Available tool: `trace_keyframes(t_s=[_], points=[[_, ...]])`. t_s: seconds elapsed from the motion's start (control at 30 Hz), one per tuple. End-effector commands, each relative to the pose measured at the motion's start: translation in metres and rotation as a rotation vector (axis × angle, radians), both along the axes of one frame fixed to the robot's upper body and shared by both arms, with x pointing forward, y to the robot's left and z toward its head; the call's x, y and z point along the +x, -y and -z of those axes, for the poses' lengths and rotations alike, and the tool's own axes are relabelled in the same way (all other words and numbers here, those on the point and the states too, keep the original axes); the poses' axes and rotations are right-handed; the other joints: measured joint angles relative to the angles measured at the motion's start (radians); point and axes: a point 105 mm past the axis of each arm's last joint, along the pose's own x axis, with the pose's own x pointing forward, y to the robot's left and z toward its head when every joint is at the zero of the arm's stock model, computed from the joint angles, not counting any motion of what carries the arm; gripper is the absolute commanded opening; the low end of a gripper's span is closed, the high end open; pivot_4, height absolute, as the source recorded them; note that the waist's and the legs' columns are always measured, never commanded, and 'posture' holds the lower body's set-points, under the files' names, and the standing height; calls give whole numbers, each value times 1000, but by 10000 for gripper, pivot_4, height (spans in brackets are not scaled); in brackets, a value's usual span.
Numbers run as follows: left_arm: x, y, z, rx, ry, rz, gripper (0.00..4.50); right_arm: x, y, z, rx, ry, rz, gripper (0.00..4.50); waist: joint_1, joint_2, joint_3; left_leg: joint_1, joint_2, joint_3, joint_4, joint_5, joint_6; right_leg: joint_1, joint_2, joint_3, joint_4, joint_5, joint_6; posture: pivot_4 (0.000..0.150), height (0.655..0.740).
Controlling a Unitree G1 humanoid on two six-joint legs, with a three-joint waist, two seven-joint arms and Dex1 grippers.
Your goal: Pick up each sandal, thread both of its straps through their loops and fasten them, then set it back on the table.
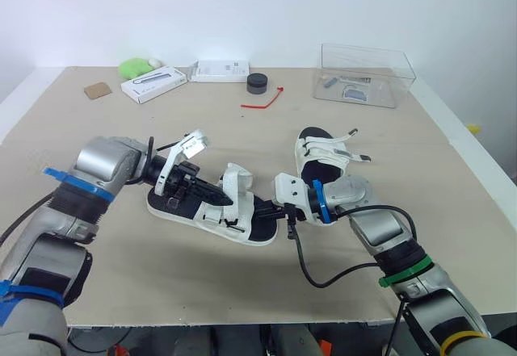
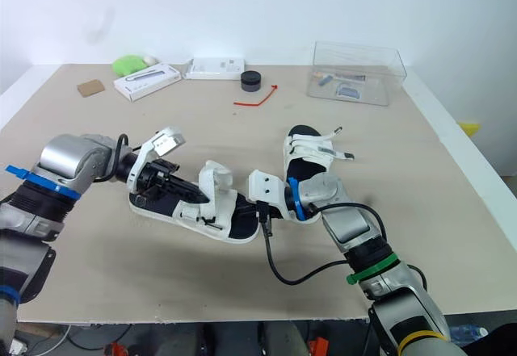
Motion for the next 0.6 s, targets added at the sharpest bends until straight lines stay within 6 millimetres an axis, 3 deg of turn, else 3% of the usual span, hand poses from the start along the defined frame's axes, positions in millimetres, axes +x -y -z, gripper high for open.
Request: trace_keyframes(t_s=[0.03, 0.33, 0.6], points=[[1, 2, -10, 0, 36, 28, 306, 3, 5, 3, -21, -3, 26, 0, 0, 0, 0, 0, 0, 0, 0, 0, 0, 0, 0, 0, 0, 0, 0, 1500, 7400], [-1, 8, -9, -2, 21, 54, 306, 4, 8, 4, -26, -3, 38, 0, 0, 0, 0, 0, 0, 0, 0, 0, 0, 0, 0, 0, 0, 0, 0, 1500, 7400], [-2, 4, -11, 9, 10, 55, 306, 16, 10, -1, -7, 38, 74, 0, 0, 0, 0, 0, 0, 0, 1, 0, 0, 0, 0, 0, 0, 0, 0, 1500, 7400]])
